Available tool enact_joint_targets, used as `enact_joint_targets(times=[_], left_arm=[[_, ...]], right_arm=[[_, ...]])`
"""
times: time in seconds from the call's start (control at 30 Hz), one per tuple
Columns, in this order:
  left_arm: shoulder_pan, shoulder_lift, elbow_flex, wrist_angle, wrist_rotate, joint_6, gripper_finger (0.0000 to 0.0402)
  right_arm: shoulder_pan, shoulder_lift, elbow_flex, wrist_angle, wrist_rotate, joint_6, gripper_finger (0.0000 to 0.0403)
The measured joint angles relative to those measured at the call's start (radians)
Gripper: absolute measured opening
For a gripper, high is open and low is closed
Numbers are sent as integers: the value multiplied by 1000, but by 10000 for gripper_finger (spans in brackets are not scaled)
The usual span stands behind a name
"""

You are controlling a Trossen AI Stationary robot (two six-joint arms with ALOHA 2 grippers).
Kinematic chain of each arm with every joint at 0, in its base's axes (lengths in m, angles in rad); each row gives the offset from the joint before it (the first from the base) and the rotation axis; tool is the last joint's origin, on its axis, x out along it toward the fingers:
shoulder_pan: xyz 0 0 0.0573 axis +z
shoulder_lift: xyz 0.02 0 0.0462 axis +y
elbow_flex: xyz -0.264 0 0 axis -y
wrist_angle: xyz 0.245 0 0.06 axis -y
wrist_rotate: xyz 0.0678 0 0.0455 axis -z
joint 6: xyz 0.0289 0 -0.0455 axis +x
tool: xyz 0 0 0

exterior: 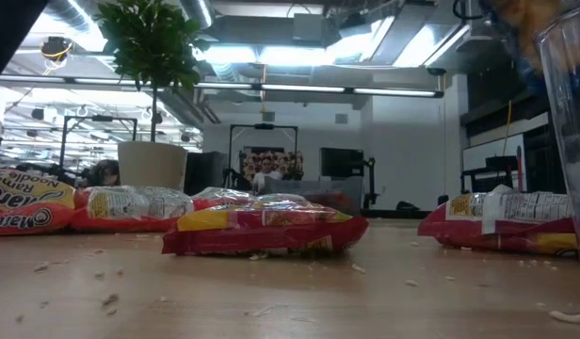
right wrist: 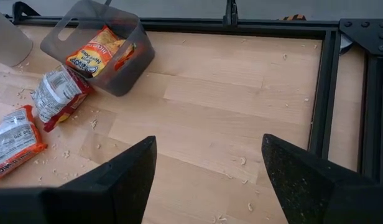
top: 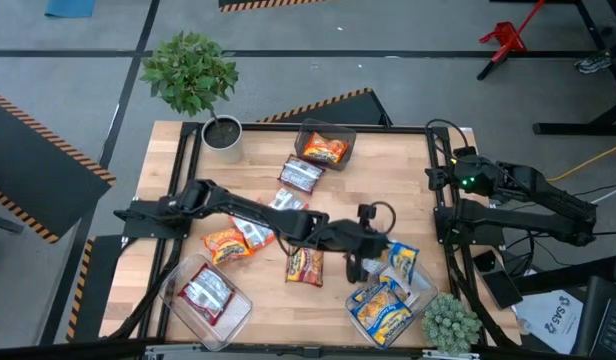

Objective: Sort Maruchan noodles
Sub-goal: Put the blue noodle pack into the right transparent bin

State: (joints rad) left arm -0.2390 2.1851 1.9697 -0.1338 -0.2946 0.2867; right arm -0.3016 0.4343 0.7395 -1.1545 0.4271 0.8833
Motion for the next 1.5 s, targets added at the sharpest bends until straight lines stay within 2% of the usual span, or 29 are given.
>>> enact_joint_targets(times=[0.27,0.73,0.83,1.0,1.13,1.5], left_arm=[[-37,4,-2,57,-79,95,3],[-28,61,-1,205,3,116,2],[-29,97,37,225,22,117,2],[-28,186,163,217,27,152,2],[-24,240,246,103,-15,161,2],[-26,251,257,62,-36,84,2]], right_arm=[[0,0,0,-1,0,-2,280],[0,0,0,-2,0,-26,280],[0,0,0,-1,0,-26,280],[0,0,0,-1,0,-27,280],[0,0,0,-2,0,-28,280],[0,0,0,-2,1,-52,280]])
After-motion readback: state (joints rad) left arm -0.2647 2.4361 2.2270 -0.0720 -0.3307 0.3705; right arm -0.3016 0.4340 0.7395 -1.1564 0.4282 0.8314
